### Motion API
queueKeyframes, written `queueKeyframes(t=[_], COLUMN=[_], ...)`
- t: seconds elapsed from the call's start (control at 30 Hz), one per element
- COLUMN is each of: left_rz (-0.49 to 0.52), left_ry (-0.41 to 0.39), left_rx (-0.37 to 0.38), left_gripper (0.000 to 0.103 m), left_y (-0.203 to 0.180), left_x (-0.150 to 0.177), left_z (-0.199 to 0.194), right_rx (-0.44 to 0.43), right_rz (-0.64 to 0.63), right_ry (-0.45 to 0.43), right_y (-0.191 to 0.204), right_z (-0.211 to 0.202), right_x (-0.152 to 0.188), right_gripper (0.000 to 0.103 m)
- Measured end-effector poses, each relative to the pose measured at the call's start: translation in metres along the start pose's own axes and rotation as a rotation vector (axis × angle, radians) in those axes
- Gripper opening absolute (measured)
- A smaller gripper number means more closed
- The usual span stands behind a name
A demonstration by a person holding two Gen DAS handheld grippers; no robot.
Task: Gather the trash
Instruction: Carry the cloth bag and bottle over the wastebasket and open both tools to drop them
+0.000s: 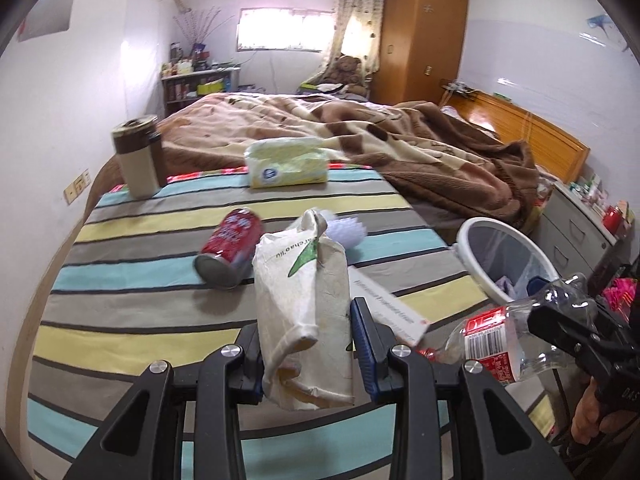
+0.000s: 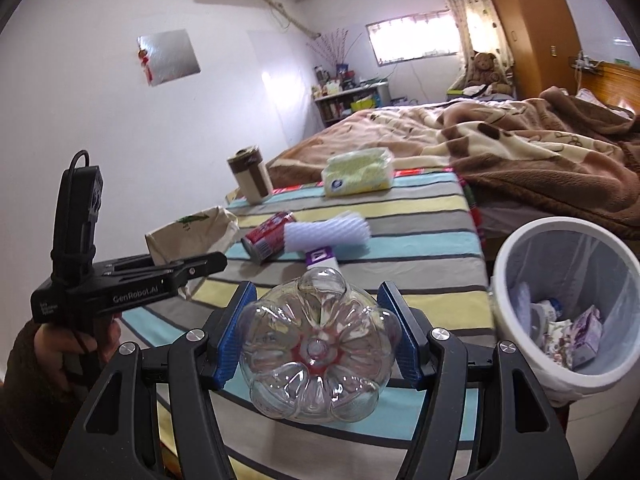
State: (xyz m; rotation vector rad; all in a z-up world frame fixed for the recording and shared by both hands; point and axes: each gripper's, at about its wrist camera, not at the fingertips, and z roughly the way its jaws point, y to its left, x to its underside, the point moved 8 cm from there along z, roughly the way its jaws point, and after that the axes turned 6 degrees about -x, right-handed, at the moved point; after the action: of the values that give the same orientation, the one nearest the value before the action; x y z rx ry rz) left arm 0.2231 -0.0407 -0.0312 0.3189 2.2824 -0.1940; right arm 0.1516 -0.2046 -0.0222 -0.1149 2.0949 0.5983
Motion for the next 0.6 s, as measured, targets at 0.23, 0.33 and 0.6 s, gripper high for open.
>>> queueKeyframes(t=[0.23, 0.33, 0.6], left_rz=[0.042, 0.062, 0.118], left_ry=[-0.016, -0.025, -0.025], left_rx=[0.053, 0.079, 0.144], left_gripper=[0.036, 0.036, 0.036], left_y=[-0.037, -0.057, -0.113], left_x=[-0.01, -0.017, -0.031], left_z=[-0.006, -0.006, 0.004], right_rx=[0.042, 0.075, 0.173], right_rz=[0.047, 0.064, 0.105], right_ry=[-0.073, -0.107, -0.16], right_y=[-0.026, -0.041, -0.083], right_z=[-0.021, -0.033, -0.056], right_x=[-0.013, -0.02, -0.033], right_gripper=[0.064, 0.064, 0.064])
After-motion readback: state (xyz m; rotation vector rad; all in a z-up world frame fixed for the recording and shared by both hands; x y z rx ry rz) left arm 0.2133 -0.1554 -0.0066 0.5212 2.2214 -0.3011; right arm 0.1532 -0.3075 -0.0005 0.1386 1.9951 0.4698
